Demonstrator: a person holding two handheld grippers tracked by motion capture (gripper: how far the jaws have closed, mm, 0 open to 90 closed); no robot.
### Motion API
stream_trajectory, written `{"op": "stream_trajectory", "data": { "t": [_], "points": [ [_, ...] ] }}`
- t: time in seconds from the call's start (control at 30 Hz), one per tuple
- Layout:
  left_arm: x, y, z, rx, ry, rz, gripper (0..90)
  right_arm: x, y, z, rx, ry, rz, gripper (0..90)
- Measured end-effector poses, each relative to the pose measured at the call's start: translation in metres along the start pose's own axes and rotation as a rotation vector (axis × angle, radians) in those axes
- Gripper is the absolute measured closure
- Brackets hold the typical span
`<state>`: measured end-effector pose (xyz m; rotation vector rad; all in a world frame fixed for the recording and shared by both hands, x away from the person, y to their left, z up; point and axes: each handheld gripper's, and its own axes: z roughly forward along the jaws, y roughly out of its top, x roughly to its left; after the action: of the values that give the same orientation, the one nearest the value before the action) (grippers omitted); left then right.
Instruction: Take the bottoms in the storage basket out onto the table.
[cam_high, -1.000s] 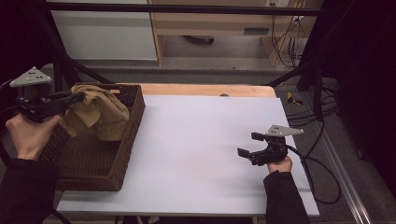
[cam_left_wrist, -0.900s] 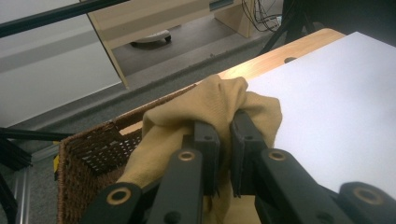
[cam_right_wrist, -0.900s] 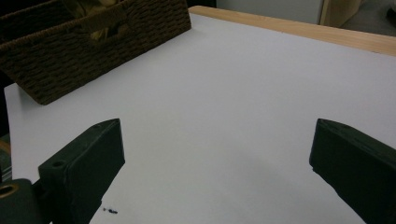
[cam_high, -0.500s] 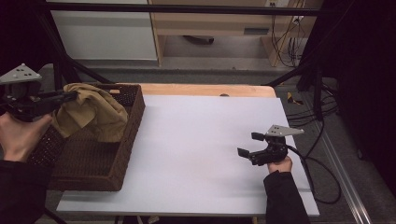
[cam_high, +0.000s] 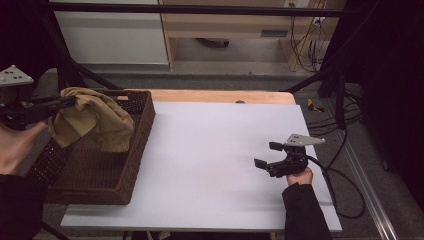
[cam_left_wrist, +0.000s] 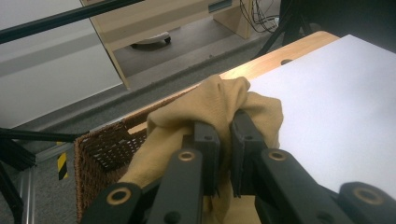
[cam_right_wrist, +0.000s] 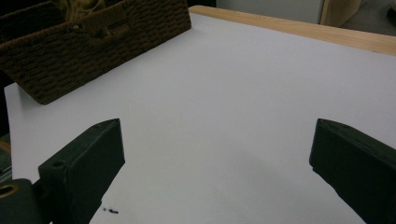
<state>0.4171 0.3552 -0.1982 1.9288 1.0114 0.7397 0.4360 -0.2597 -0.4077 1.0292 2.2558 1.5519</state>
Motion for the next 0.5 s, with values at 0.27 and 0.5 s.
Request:
{"op": "stream_trajectory", "data": {
  "t": [0.27,0.5],
  "points": [
    [-0.0027,0.0042,-0.0053,-0.010,0.006,0.008,83.0,-0.0001,0.0000,0.0001,0.000,0.000,0.000,3.8],
    [-0.0057,0.0077,-0.0095,-0.021,0.003,0.015,82.9,0.0001,0.0000,0.0001,0.001,0.001,0.000,3.8]
  ]
}}
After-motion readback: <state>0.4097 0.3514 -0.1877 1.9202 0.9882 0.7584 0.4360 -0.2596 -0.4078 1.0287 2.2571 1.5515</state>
